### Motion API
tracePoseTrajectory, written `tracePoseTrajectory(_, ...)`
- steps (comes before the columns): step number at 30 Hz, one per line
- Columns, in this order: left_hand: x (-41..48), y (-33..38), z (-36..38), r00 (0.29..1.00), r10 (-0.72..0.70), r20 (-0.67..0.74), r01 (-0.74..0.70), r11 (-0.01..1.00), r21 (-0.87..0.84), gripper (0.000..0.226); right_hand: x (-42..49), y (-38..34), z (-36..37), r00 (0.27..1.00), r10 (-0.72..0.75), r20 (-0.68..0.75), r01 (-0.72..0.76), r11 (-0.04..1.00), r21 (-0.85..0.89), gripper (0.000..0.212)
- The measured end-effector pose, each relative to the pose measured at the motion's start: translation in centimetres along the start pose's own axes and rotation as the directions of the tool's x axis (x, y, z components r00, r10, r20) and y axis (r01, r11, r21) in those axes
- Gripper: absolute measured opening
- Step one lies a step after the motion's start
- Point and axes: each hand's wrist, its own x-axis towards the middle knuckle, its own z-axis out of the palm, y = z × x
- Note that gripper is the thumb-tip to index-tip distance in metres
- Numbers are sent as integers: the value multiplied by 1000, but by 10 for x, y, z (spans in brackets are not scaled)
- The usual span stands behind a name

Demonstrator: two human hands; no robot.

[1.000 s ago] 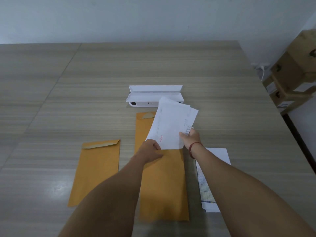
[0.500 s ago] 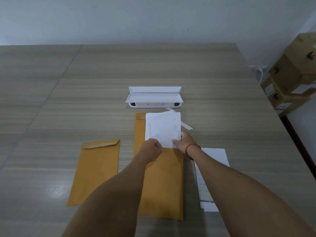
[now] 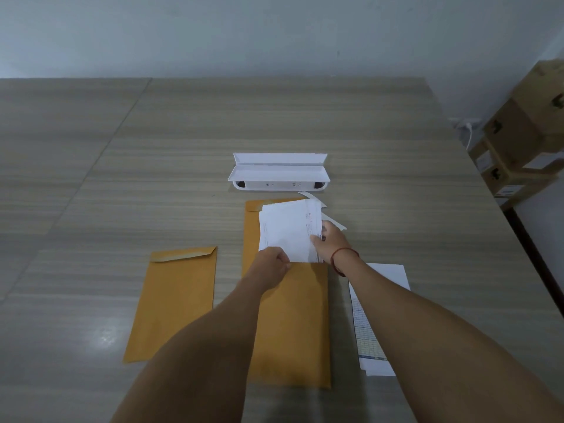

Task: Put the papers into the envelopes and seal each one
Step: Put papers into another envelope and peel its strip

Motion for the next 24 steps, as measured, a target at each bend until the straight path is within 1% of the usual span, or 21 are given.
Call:
tracePoseTrajectory(4,-1,-5,-1,1000,12,4,-12,1000,1,9,5,8,5,999,35,35,-32,997,-74,32)
tracePoseTrajectory(6,-3,-9,-2,1000,15,-1,-15,1000,2,9,7,15,6,998,40,44,-37,997,-73,34)
tracePoseTrajectory(9,-1,-9,-2,1000,28,-8,-28,1000,-1,9,8,15,8,1000,27,14,-26,998,-51,34)
tracePoseTrajectory(13,0,-8,0,999,36,-6,-36,999,9,10,4,9,11,998,47,37,-44,996,-80,33)
tracePoseTrajectory(16,0,-7,2,999,53,3,-53,998,19,10,4,6,12,999,36,-9,-36,999,-35,40)
tracePoseTrajectory(18,0,-5,2,998,59,11,-59,998,28,10,6,5,12,999,34,-38,-35,999,-26,39)
tracePoseTrajectory(24,1,-12,-1,999,37,5,-37,999,19,9,7,8,7,999,31,23,-29,996,-82,41)
